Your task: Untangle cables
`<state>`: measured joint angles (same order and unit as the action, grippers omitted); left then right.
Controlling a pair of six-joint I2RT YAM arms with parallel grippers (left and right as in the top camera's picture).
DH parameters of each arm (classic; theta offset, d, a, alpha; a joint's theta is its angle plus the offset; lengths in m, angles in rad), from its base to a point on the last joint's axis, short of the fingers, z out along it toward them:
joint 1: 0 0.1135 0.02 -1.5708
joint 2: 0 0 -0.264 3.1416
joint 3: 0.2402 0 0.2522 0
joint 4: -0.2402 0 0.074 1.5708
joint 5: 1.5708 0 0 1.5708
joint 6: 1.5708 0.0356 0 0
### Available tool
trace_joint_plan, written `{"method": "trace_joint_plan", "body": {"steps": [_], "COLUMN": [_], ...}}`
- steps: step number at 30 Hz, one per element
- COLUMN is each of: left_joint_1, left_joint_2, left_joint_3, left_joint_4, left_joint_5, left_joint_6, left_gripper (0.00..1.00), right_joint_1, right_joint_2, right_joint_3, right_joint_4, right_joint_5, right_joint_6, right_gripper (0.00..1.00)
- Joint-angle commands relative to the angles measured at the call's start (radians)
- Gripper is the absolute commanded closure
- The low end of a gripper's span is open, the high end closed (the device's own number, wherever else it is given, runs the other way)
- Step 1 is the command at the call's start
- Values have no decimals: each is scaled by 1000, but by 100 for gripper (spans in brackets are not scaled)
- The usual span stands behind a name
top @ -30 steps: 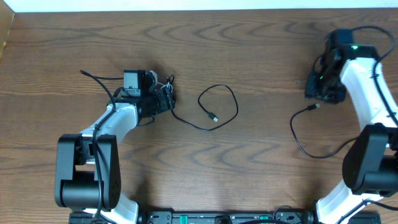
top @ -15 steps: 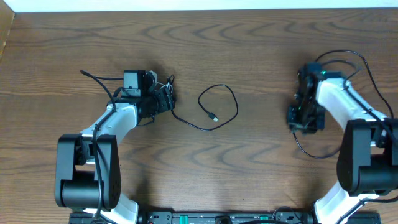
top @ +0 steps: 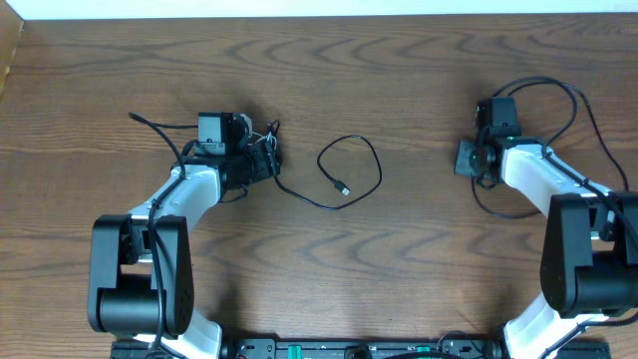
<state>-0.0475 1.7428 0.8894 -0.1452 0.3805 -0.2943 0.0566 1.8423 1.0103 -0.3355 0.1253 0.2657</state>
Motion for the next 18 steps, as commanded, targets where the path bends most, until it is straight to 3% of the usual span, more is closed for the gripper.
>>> {"method": "trace_joint_plan", "body": {"steps": [1, 7, 13, 18], "left_joint_1": [2, 2, 2, 2], "left_joint_2": [-11, -11, -11, -11], "left_joint_3": [-7, -7, -7, -7], "left_joint_4": [0, 1, 1, 4], "left_joint_5": [-16, -15, -14, 1], "left_joint_6": [5, 5, 4, 0], "left_gripper": [28, 28, 28, 30], "right_joint_1": [2, -51, -156, -228], "right_joint_2": [17, 17, 17, 16], "right_joint_3": [-18, -18, -18, -13], "right_joint_4": [113, 262, 351, 385], "right_joint_5": [150, 278, 256, 184], "right_joint_6": [-41, -121, -140, -145], "right_gripper": [99, 99, 97, 50]}}
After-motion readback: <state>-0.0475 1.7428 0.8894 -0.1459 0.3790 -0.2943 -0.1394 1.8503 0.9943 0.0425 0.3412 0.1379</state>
